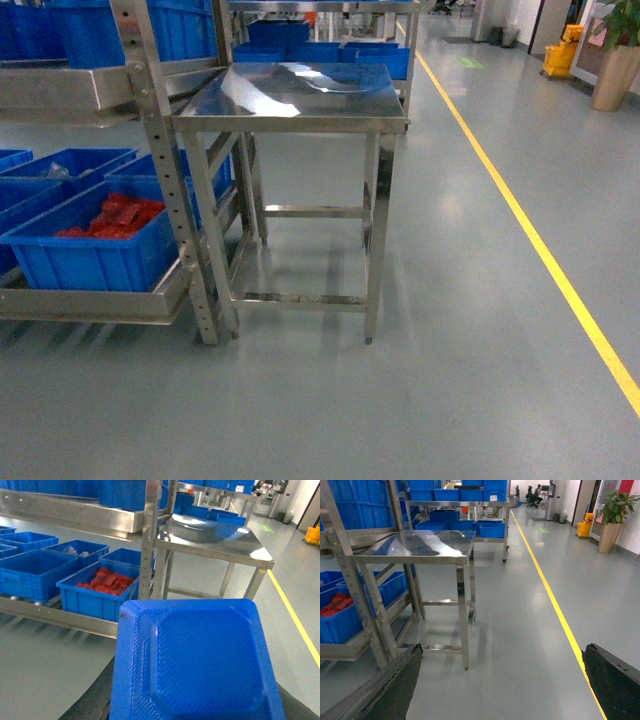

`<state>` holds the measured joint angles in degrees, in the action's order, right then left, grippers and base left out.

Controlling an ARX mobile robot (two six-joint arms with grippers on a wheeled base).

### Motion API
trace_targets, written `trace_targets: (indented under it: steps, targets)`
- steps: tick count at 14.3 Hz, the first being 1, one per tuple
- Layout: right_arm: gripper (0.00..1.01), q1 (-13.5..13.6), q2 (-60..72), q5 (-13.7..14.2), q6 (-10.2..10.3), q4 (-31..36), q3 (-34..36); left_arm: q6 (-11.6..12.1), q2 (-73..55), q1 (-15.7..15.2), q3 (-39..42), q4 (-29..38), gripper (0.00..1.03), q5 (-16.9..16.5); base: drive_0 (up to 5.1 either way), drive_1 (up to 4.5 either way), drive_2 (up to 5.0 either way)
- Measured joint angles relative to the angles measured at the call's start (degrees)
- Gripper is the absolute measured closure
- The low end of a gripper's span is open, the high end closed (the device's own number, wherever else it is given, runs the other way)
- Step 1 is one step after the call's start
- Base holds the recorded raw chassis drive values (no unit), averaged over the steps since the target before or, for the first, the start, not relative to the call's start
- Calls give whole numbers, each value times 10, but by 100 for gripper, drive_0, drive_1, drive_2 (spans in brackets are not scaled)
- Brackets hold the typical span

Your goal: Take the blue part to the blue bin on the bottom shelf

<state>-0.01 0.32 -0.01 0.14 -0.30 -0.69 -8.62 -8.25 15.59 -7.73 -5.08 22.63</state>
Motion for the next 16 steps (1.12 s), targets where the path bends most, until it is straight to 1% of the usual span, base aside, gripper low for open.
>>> trace_targets:
  steps: [16]
  targets:
    - [3, 0, 0, 0, 0, 0, 0, 0, 0, 0, 0, 1, 60, 0, 9, 421, -403]
